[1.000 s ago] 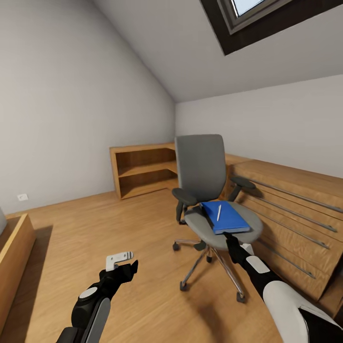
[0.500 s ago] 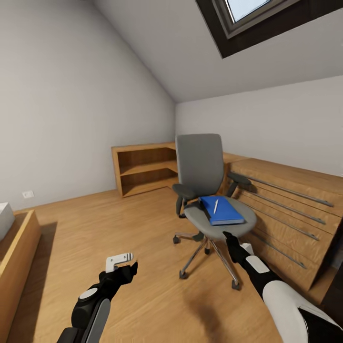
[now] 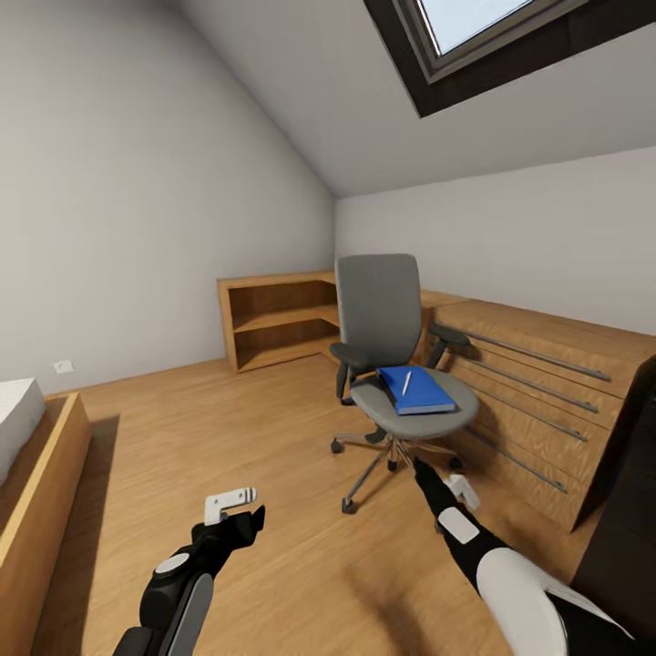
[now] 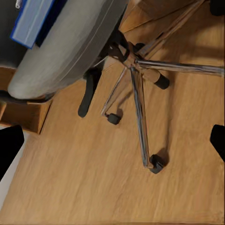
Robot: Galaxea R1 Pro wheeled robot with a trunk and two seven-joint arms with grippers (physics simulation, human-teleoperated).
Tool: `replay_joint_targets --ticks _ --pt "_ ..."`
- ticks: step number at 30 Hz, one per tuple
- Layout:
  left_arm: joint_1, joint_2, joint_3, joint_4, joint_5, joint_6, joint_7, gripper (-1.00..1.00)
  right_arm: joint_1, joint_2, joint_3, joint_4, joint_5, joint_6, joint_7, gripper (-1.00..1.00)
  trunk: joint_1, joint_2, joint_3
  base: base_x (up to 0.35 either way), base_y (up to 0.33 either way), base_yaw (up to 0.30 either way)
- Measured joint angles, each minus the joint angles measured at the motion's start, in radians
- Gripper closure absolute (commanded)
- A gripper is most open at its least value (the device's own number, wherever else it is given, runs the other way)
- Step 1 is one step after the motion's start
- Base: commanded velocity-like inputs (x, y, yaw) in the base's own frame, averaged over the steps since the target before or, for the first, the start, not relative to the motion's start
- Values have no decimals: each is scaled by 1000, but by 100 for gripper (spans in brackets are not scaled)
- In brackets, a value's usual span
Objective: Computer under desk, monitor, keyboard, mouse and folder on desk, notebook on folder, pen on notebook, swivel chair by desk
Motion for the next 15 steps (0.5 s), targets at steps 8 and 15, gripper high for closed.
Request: replay_joint_targets --ticks 8,15 --pt "0 -1 -4 134 1 -3 -1 -100 58 5 4 168 199 -322 -3 -100 -11 21 9 -10 0 0" --pt "0 4 -3 376 -2 -82 4 -100 216 -2 2 183 412 -454 -5 -100 -38 70 31 0 0 0"
